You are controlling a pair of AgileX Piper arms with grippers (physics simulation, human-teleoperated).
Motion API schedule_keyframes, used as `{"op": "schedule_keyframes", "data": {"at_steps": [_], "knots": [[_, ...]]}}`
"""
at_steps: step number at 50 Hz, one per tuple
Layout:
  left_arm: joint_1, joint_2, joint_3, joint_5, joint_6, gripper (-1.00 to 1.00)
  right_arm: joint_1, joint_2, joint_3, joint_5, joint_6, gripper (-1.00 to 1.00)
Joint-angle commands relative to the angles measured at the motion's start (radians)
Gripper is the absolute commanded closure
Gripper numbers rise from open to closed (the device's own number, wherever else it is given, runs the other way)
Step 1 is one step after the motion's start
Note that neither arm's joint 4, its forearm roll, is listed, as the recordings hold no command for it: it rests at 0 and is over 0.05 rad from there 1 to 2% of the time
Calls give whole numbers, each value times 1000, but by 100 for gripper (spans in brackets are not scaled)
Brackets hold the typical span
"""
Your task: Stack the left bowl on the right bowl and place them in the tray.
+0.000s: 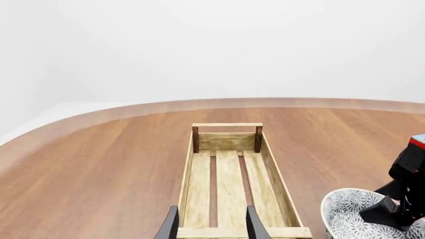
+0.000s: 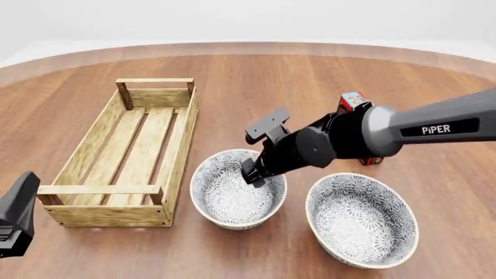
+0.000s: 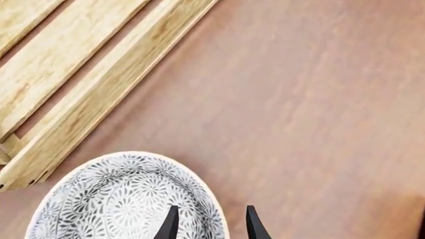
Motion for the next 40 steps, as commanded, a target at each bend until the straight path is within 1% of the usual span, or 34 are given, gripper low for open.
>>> {"op": "schedule_keyframes", "data": {"at_steps": [1,3,4,16,28,31,32,35,39,40], "knots": [[0,0,0,0,0,-100,5,10,13,-18,9,-100],[0,0,0,0,0,-100,2,11,12,-17,7,-100],[0,0,0,0,0,-100,1,11,12,-16,6,100],[0,0,0,0,0,-100,3,8,12,-15,3,100],[0,0,0,0,0,-100,-5,-39,11,7,-5,100],[0,0,0,0,0,-100,-5,-75,15,12,-16,100],[0,0,0,0,0,-100,7,-97,20,16,-19,100],[0,0,0,0,0,-100,16,-133,20,26,-16,100],[0,0,0,0,0,-100,32,-203,14,51,5,100],[0,0,0,0,0,-100,25,-216,6,63,-8,100]]}}
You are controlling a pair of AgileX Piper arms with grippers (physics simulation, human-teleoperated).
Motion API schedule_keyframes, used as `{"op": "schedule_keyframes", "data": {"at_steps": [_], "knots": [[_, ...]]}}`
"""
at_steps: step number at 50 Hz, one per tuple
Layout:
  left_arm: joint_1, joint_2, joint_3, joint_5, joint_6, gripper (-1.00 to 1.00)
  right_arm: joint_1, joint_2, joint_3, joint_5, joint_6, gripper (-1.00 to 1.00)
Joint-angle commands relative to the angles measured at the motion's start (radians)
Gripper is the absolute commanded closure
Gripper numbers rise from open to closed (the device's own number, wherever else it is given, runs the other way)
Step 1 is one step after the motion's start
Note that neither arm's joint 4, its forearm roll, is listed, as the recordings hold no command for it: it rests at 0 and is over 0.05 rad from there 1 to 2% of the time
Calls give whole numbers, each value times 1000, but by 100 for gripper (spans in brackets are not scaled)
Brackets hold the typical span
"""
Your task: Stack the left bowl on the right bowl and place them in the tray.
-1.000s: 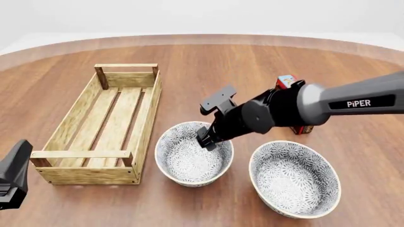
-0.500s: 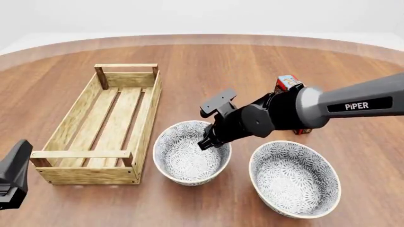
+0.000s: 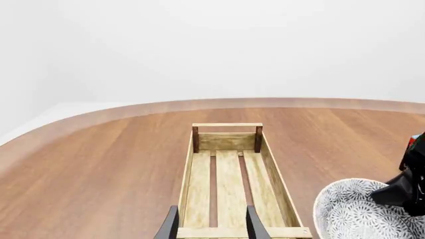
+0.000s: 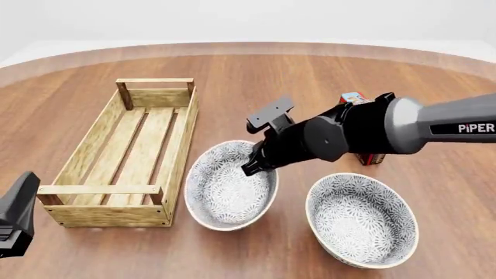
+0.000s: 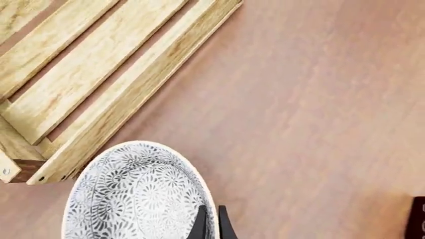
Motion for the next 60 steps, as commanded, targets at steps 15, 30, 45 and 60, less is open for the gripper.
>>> {"op": "schedule_keyframes", "data": {"at_steps": [15,30,45,60], "knots": [[0,0,0,0,0,-100,-32,-289,-76,157,-6,100],[0,0,0,0,0,-100,-122,-441,-111,227,-30,100],[0,0,0,0,0,-100,-155,-706,-8,271,79,100],[0,0,0,0,0,-100,-244,-1016,186,292,215,100]]}}
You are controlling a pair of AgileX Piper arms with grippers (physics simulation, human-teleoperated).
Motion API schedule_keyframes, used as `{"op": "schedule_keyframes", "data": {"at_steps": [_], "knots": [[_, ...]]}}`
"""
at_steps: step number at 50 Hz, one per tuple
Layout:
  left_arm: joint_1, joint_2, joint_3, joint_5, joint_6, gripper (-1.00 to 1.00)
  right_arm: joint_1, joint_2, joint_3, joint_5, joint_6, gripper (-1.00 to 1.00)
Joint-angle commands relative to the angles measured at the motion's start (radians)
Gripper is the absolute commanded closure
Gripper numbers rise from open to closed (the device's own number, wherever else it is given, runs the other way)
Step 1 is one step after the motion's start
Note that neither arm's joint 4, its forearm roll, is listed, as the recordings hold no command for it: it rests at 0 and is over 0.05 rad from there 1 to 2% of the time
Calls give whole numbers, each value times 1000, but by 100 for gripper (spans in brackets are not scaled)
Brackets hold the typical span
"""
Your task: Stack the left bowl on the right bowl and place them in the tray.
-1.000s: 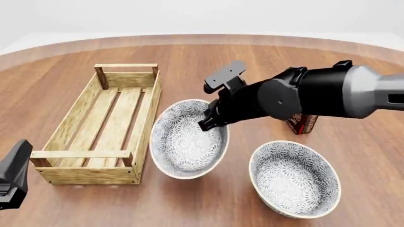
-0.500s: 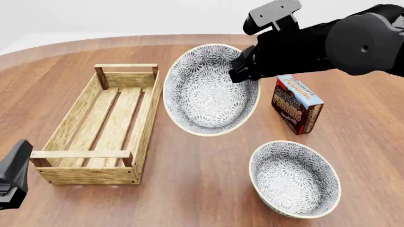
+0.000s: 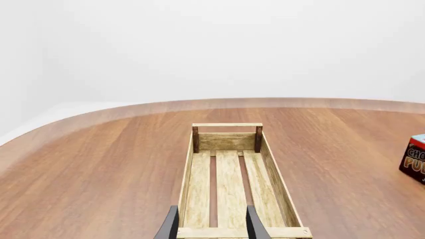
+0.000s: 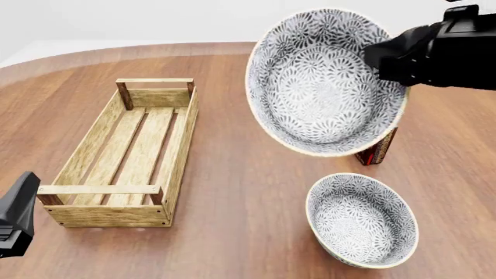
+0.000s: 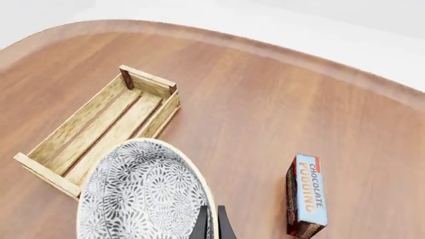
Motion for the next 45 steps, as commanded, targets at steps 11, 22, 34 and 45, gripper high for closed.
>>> {"op": "schedule_keyframes", "data": {"at_steps": [11,22,34,45], "knots": [[0,0,0,0,0,-100,-129,-378,256,20,146,100],[0,0,0,0,0,-100,-195,-541,378,60,204,100],[0,0,0,0,0,-100,-227,-649,498,60,261,100],[0,0,0,0,0,-100,-246,-661,584,22,304,100]]}}
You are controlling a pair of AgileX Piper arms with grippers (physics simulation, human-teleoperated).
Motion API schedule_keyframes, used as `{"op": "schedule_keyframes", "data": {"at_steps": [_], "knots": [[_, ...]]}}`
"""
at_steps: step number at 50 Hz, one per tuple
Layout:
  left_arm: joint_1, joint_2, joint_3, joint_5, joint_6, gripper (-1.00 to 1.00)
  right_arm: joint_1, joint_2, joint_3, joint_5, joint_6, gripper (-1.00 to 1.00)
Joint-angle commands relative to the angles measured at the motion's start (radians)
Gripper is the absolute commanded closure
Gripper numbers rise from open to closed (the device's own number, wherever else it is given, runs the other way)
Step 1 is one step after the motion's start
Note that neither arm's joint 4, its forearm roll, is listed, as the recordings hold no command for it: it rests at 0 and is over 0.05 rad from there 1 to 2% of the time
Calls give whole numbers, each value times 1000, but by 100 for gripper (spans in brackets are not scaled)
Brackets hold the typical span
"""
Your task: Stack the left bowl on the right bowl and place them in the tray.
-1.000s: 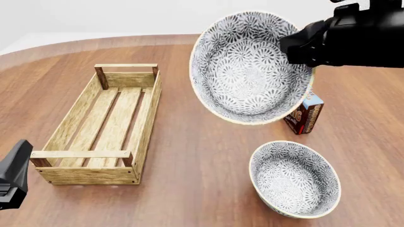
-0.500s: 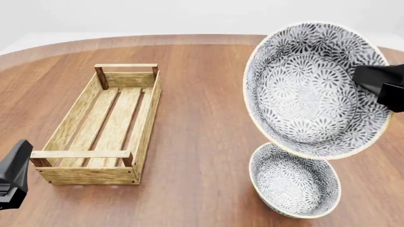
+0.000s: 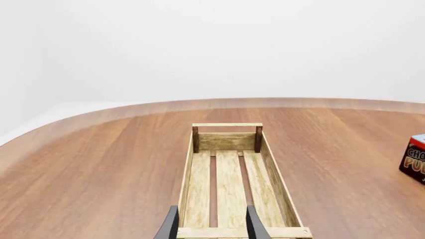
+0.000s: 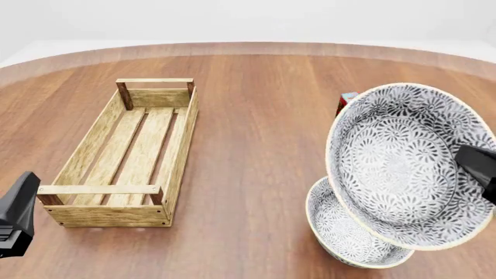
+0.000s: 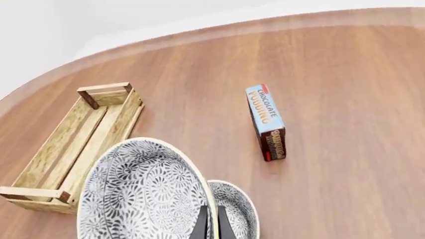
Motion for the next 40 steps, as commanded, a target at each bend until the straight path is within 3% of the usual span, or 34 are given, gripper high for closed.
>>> {"op": "schedule_keyframes", "data": {"at_steps": [1,18,40], "knots": [[0,0,0,0,0,-100,-28,-34,100,-36,55,100],[0,0,0,0,0,-100,-78,119,208,-235,109,100],[0,0,0,0,0,-100,-112,245,277,-381,147,100]]}}
